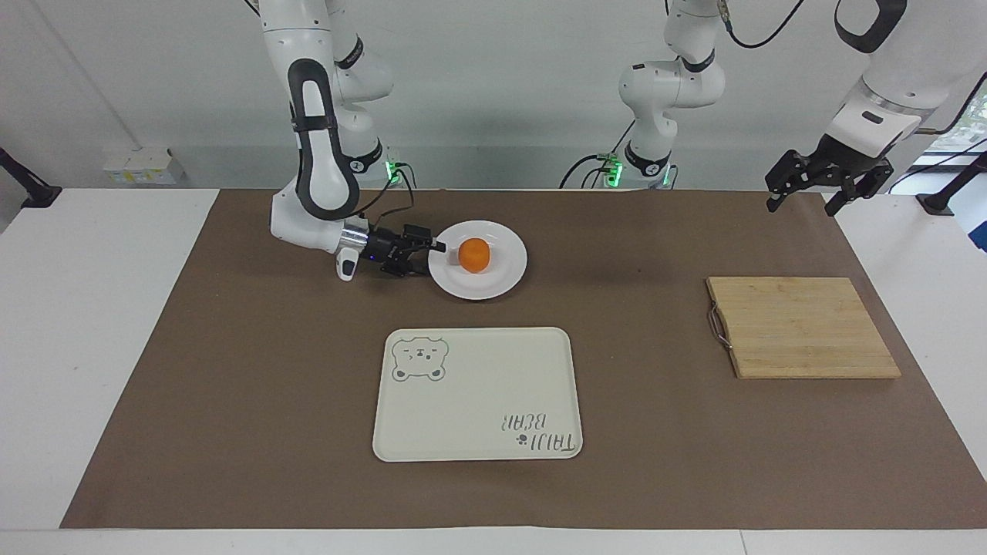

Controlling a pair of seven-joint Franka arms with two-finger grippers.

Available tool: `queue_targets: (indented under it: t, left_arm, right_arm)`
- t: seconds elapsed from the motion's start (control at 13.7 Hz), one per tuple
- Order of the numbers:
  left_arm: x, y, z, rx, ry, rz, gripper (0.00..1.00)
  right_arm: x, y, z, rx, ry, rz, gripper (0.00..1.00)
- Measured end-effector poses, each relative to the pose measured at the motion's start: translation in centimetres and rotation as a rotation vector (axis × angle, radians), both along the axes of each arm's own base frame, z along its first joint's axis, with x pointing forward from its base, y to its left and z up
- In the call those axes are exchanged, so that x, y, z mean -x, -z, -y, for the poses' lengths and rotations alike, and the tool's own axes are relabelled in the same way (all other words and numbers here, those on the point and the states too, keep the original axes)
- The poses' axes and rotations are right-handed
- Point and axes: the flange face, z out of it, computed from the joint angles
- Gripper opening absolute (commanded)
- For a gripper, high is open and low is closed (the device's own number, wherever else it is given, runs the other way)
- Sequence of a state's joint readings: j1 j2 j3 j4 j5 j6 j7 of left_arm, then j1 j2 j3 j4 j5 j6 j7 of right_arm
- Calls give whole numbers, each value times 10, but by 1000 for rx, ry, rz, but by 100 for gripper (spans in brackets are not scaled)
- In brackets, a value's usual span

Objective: Place orange and plate with both arms
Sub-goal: 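Close the right gripper on the plate rim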

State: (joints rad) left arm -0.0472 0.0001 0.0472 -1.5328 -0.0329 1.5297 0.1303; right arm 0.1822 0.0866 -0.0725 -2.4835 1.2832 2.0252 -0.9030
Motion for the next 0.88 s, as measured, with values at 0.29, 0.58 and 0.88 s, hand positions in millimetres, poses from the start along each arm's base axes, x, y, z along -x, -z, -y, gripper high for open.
queue_targets:
  t: [0.29,0.58,0.88]
  left_arm:
    - [0,0,0,0,0,0,100]
    - [0,0,0,0,0,0,100]
    - [0,0,0,0,0,0,100]
  right_arm:
    - [4,4,-4,16,-1,-2,100]
    - [8,6,-19,29,-1,3,85]
    - [9,6,-19,33,-1,4,0]
